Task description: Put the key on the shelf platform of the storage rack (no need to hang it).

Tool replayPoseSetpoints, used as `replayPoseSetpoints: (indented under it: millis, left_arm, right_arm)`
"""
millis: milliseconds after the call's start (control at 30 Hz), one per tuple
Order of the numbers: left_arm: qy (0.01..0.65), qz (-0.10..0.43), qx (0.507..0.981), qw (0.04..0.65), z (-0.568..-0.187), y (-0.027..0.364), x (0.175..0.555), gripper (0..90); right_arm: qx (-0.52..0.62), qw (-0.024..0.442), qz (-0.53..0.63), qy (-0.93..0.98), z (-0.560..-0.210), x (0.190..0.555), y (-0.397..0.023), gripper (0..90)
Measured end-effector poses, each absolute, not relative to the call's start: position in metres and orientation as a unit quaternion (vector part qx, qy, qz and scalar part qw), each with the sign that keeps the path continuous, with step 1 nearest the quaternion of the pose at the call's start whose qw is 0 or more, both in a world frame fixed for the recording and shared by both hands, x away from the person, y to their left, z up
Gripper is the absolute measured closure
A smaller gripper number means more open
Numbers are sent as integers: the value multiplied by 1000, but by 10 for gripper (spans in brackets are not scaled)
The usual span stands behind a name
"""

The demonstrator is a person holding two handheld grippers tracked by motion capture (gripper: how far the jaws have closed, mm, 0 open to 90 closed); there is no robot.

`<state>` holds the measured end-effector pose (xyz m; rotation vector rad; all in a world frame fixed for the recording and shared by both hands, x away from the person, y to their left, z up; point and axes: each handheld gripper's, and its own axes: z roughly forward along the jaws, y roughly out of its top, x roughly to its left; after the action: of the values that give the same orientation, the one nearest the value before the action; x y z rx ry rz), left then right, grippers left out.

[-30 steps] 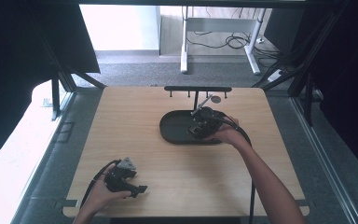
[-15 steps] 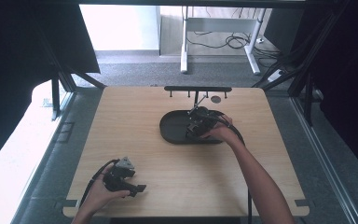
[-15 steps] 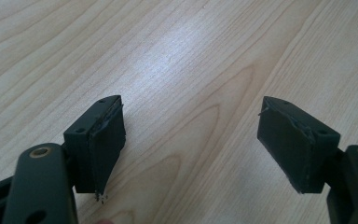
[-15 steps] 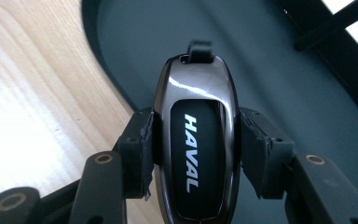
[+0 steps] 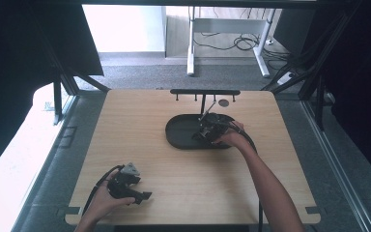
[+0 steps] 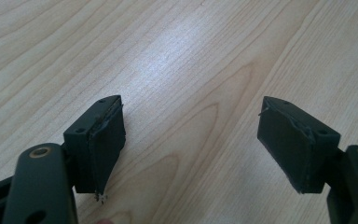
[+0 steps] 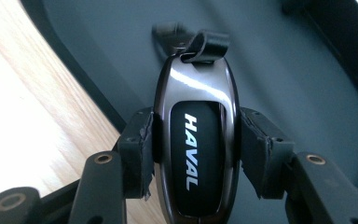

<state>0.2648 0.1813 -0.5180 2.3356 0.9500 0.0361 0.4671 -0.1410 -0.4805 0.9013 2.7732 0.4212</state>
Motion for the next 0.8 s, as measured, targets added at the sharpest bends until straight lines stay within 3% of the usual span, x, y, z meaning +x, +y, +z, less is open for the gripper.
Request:
replayPoseSetpoints:
  millis: [500, 800]
  left_arm:
    - [358, 12, 883, 302, -518, 181, 265, 236]
    - [358, 11, 883, 304, -518, 181, 265, 235]
  right_arm:
    - [316, 105, 124, 935, -493, 473, -155, 480]
    - [311, 127, 127, 933, -493, 467, -156, 390]
